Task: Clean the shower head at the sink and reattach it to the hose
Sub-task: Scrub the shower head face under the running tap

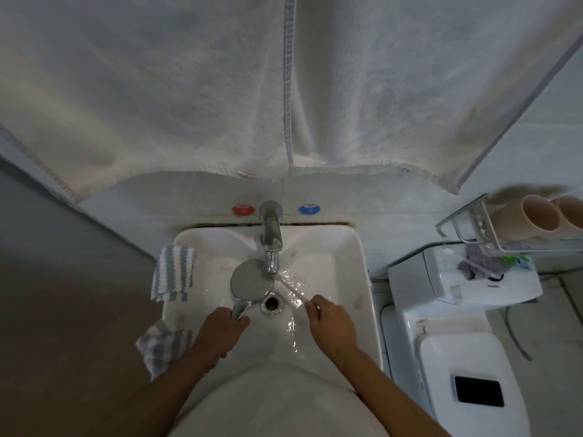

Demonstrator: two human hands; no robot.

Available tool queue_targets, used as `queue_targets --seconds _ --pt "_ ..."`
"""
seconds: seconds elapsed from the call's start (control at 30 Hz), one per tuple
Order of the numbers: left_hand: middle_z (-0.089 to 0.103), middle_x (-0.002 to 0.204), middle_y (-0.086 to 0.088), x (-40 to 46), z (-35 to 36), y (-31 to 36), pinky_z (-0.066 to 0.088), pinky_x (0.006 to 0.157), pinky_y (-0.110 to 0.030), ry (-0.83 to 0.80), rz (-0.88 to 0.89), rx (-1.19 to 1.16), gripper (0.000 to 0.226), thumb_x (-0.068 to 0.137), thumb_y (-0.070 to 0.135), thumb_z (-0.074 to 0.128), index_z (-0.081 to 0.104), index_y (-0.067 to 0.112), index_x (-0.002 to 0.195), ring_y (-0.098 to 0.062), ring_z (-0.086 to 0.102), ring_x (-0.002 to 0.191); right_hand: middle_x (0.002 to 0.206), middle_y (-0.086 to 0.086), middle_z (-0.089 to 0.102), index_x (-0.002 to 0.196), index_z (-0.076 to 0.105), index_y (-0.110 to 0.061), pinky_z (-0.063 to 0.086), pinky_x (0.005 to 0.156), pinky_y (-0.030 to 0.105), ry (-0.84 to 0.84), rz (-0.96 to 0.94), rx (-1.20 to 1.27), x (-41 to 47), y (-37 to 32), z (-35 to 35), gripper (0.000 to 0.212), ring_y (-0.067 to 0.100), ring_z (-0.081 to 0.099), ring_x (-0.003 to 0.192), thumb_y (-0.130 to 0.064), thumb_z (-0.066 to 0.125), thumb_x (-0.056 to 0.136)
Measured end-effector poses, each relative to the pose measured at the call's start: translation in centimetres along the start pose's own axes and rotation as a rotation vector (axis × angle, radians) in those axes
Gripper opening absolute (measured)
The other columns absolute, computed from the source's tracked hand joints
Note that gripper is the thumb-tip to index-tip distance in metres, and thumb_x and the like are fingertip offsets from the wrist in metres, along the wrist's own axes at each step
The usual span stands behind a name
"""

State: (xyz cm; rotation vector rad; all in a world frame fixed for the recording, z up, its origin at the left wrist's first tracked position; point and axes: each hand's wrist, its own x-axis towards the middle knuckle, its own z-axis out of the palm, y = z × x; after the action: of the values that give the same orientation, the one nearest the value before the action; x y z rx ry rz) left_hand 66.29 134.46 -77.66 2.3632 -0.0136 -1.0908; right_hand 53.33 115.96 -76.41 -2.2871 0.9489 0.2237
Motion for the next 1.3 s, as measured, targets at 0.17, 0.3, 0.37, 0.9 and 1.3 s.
queue_targets --seconds 0.17,0.3,0.37,0.9,1.3 --pt "0.053 0.052 -0.006 0.0 0.1 0.2 0.041 0.035 -0.023 -0.003 0.031 0.01 0.029 0.083 0.031 0.062 0.051 0.009 0.069 -0.016 0.048 0.034 0.057 -0.004 0.045 0.077 0.053 -0.017 0.039 0.057 0.034 -0.026 -0.004 0.054 0.1 -0.3 0.0 0.032 0.024 0.051 0.062 -0.037 0.044 0.1" --pt "0.05 0.049 -0.006 0.0 -0.1 0.4 0.039 0.036 -0.023 -0.01 0.026 -0.006 0.031 0.085 0.029 0.062 0.05 0.009 0.065 -0.017 0.046 0.032 0.065 -0.004 0.05 0.08 0.057 -0.017 0.034 0.057 0.032 -0.031 -0.009 0.02 -0.3 -0.4 0.0 0.03 0.024 0.049 0.067 -0.037 0.045 0.099" --pt "0.048 0.047 -0.006 -0.1 -0.1 0.6 0.036 0.034 -0.022 -0.02 0.022 -0.024 0.032 0.086 0.027 0.061 0.049 0.008 0.064 -0.016 0.044 0.03 0.064 -0.004 0.05 0.082 0.057 -0.017 0.036 0.057 0.033 -0.009 0.012 0.027 0.0 -0.2 -0.1 0.031 0.023 0.05 0.066 -0.037 0.043 0.101" --pt "0.049 0.045 -0.009 0.4 -0.3 1.1 0.037 0.035 -0.023 0.023 0.016 -0.158 0.035 0.085 0.024 0.062 0.052 0.007 0.056 -0.021 0.044 0.031 0.049 -0.005 0.038 0.071 0.046 -0.024 0.023 0.046 0.023 0.036 -0.054 0.043 -0.3 -0.5 -0.2 0.03 0.016 0.043 0.055 -0.036 0.047 0.098" --pt "0.048 0.045 -0.007 -0.2 0.0 1.5 0.035 0.034 -0.021 -0.009 0.035 -0.095 0.034 0.086 0.024 0.061 0.049 0.008 0.059 -0.015 0.042 0.027 0.061 -0.006 0.051 0.089 0.059 -0.016 0.035 0.051 0.031 0.034 -0.044 -0.009 -0.3 -0.5 -0.1 0.033 0.022 0.056 0.062 -0.039 0.039 0.103"
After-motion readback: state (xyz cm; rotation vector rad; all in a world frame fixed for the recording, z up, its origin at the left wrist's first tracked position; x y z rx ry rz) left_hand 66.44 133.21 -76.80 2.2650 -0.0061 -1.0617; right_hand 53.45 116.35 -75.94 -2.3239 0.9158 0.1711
